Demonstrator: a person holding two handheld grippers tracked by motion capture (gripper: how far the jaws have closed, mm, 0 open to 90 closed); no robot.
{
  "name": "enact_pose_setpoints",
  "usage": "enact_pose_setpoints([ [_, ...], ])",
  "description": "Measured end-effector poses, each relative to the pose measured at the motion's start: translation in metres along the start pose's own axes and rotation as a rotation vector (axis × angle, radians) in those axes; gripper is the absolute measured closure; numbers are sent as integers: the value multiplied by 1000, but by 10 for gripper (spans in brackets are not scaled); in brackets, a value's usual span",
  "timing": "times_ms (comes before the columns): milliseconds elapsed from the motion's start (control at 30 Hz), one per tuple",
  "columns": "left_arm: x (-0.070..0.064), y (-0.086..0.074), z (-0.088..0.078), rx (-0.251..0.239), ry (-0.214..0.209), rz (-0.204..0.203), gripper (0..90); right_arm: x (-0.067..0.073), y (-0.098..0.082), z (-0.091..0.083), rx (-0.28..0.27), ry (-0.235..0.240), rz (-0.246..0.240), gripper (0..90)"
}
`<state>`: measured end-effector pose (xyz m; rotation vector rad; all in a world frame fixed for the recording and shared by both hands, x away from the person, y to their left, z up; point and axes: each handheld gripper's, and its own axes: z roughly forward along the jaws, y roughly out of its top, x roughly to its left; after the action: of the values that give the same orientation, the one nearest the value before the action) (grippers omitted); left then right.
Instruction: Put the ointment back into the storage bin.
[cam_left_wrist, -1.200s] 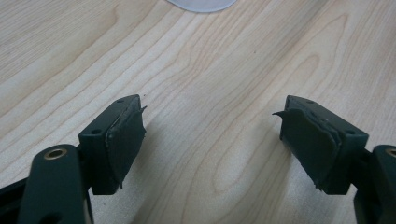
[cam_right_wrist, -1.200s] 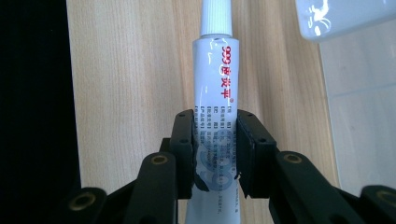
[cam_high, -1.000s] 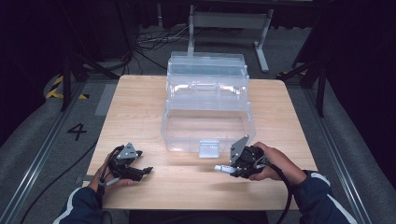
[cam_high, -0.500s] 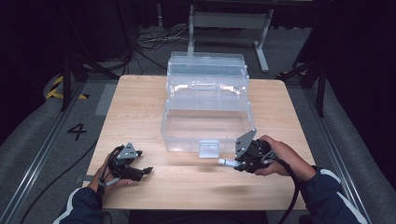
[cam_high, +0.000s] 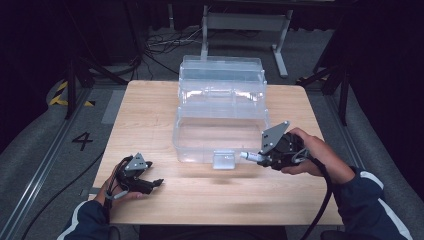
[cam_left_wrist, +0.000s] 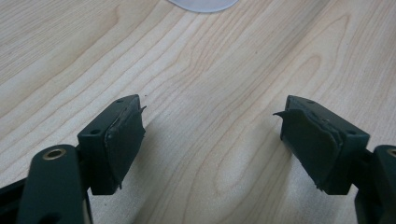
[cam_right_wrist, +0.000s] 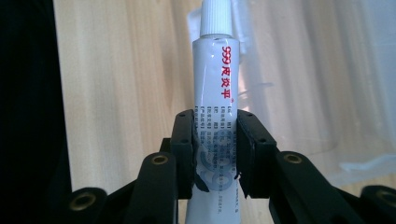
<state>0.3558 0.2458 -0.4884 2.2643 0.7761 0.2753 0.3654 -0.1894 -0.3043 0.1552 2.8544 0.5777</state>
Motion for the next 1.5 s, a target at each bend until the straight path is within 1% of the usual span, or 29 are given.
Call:
enact_pose_setpoints([
  [67, 0, 0, 0, 0, -1, 0, 213, -6, 1, -6, 1, -14, 3, 713],
  [100, 0, 0, 0, 0, 1, -1, 213, -9, 2, -9, 4, -14, 6, 713],
  [133, 0, 0, 0, 1, 2, 0, 213, -12, 3, -11, 7, -16, 3, 713],
  [167, 0, 0, 0, 1, 2, 0, 213, -15, 4, -12, 13, -30, 5, 713],
  [200, 0, 0, 0, 1, 3, -1, 213, -15, 4, -12, 13, -30, 5, 713],
  [267, 0, 0, 0, 1, 3, -2, 213, -20, 8, -14, 20, -33, 2, 713],
  [367, 0, 0, 0, 1, 3, -2, 212, -26, 12, -14, 30, -37, -1, 713],
  [433, 0, 0, 0, 1, 1, -3, 212, -31, 14, -13, 37, -30, -3, 712],
  [500, 0, 0, 0, 1, 0, 0, 210, -36, 17, -12, 46, -34, 3, 713],
  [600, 0, 0, 0, 1, 3, 0, 210, -42, 19, -11, 56, -24, 0, 713],
  [633, 0, 0, 0, 1, 3, 0, 209, -42, 19, -11, 56, -24, 0, 713],
  [700, 0, 0, 0, 2, 4, -1, 209, -48, 22, -10, 66, -15, 7, 712],
  [767, 0, 0, 0, 1, 5, -1, 208, -54, 26, -8, 74, -16, 5, 712],
  [867, 0, 0, 0, 2, 3, 0, 208, -56, 28, -7, 70, -17, 8, 712],
  [967, 0, 0, 0, 1, 3, 0, 208, -64, 33, -8, 61, -15, 5, 712],
  [1033, 0, 0, 0, 1, 2, -3, 208, -67, 37, -7, 66, -9, 5, 712],
  [1100, 0, 0, 0, 2, 3, -2, 209, -70, 42, -5, 78, -17, 4, 712],
  [1167, -1, 0, 0, 2, 4, -2, 208, -73, 46, -2, 75, -9, 3, 712],
  [1200, -1, 0, 0, 1, 4, -2, 208, -74, 48, -1, 86, -8, -4, 712],
  [1267, -1, 0, 0, 1, 4, -4, 208, -77, 51, 4, 94, -8, -2, 712],
  [1333, -1, 0, 0, 1, 4, -4, 208, -78, 53, 8, 112, -1, -9, 712],
  [1367, -1, 0, 0, 1, 5, -4, 208, -79, 54, 10, 117, -3, -5, 712],
  [1500, -1, 0, 0, 1, 4, -4, 208, -84, 55, 20, 128, 4, -3, 712],
])
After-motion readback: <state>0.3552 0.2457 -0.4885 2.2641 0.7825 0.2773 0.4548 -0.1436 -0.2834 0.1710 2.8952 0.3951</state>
